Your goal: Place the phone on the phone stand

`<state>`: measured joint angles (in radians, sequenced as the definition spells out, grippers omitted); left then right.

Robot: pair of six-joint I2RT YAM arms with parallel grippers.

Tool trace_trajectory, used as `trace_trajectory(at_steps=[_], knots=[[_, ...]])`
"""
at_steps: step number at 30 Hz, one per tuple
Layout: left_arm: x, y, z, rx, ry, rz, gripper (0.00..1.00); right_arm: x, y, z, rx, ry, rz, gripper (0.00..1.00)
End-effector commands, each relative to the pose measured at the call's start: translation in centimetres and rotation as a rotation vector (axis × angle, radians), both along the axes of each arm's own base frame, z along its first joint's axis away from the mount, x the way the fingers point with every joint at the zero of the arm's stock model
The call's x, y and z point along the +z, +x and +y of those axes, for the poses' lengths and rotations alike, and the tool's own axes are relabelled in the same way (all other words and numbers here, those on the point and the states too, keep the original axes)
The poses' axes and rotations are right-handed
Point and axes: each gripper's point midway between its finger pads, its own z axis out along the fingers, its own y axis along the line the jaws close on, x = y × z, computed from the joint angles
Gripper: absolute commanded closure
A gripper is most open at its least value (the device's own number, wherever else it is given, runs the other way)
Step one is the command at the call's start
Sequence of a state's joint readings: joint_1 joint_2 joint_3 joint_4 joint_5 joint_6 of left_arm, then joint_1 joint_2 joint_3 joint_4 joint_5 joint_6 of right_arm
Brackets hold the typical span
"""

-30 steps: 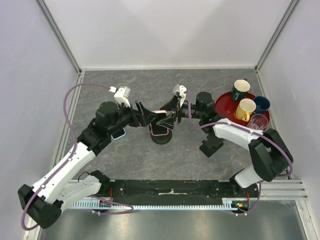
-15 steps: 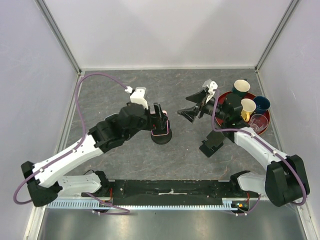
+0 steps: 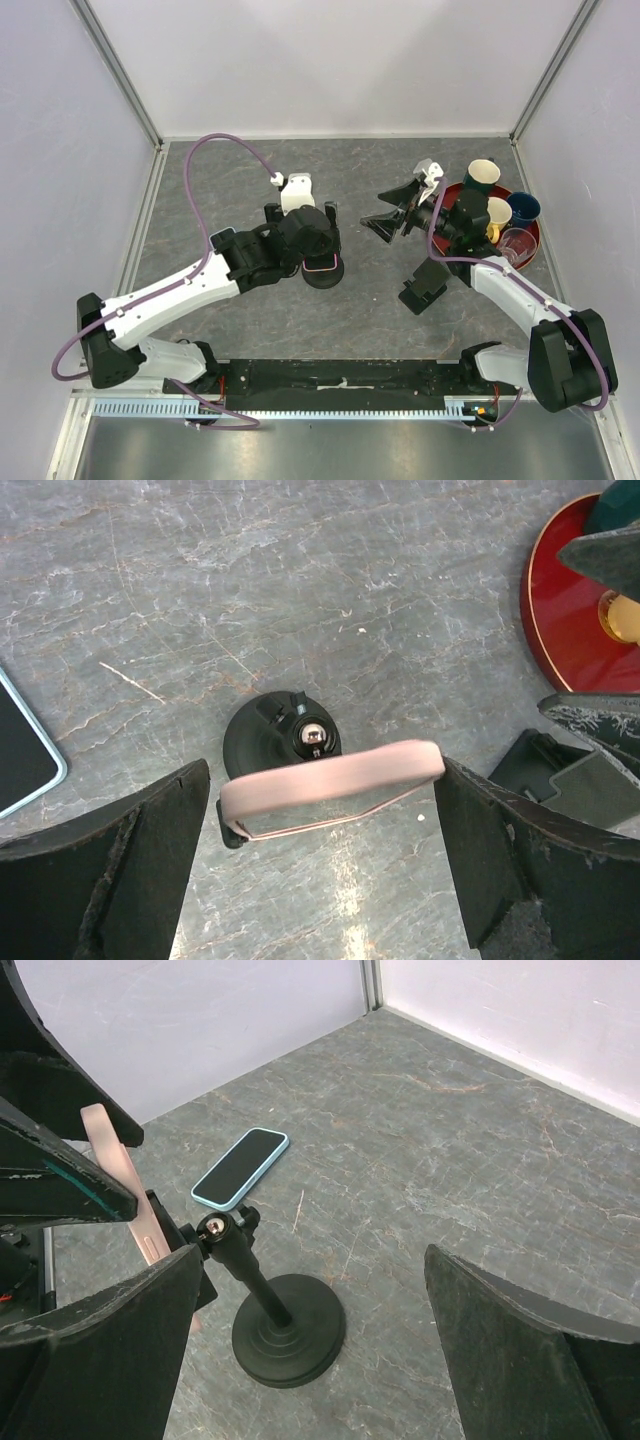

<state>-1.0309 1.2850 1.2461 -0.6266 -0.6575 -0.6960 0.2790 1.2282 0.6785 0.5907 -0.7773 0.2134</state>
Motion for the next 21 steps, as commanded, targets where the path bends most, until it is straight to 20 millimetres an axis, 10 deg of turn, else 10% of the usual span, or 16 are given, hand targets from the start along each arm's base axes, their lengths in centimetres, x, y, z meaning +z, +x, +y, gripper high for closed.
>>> trace_trajectory(at_steps=[1,12,21], knots=[[2.19,1.36,-0.45,0.088,-0.056,-0.052,0.02,0.97,0.04,-0.09,0.004,0.023,-0.045,0.02],[1.64,1.27,-0.82,0.091,-0.059,-0.040,0.03,1.05,0.09,-0.20,0.000,0.027,-0.045,0.02],[1.45,1.38,-0.75,0.071,0.010,-0.064,0.64,0.75,0.35,-0.12,0.000,0.026,-0.034,0.02]])
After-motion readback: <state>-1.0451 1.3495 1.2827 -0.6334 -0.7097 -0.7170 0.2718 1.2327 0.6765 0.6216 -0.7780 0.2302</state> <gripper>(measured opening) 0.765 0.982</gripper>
